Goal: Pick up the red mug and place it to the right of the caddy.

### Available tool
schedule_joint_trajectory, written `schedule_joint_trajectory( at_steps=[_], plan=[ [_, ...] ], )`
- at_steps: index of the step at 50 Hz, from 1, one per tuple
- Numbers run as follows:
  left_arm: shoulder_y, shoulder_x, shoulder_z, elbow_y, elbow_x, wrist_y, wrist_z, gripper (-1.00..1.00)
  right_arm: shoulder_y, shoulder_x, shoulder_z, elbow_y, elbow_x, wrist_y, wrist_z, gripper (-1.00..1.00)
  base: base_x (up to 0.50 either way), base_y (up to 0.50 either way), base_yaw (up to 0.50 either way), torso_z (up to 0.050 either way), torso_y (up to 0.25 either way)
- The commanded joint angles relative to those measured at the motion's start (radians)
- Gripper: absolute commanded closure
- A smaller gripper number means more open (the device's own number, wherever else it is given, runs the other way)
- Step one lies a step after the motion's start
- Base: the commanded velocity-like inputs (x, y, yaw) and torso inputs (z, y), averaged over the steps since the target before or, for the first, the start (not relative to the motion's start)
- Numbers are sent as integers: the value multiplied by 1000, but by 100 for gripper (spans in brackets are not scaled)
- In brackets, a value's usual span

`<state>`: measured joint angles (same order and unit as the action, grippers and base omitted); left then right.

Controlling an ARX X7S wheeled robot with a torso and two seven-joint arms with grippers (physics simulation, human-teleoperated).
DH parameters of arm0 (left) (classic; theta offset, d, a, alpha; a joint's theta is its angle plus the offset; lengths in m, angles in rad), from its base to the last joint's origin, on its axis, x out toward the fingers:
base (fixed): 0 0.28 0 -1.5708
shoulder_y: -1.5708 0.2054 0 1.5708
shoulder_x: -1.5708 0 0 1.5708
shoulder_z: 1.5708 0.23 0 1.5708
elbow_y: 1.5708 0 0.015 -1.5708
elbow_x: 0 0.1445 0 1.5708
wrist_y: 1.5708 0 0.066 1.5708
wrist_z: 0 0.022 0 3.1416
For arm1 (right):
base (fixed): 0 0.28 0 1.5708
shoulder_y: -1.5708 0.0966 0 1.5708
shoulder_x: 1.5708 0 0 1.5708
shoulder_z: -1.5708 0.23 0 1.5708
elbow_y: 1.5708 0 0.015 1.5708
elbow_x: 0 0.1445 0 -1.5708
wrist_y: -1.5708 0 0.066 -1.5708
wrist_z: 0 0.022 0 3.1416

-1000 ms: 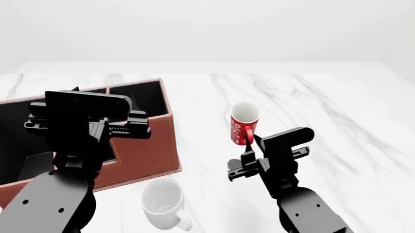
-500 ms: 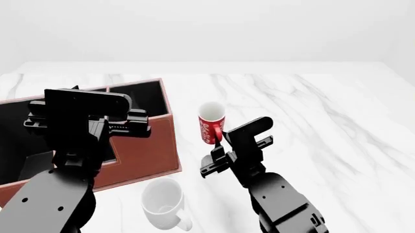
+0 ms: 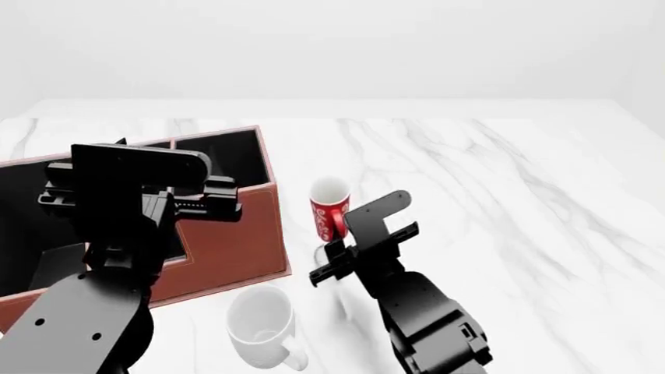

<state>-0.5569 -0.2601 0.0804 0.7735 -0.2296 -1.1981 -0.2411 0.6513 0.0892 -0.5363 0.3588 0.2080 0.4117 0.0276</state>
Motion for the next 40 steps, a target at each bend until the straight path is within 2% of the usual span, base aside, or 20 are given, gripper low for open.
schedule_joint_trajectory(
  at_steps=[1,40],
  plan=[
    [4,-1,-4,2,-6,1,-3,-100,18,-9,-15,23,-11,9,6,100,0,0,0,0,0],
    [9,-8,-10,0,-23,8,-15,-100,55,-4,-81,74,3,81,23,100,0,0,0,0,1]
  ],
)
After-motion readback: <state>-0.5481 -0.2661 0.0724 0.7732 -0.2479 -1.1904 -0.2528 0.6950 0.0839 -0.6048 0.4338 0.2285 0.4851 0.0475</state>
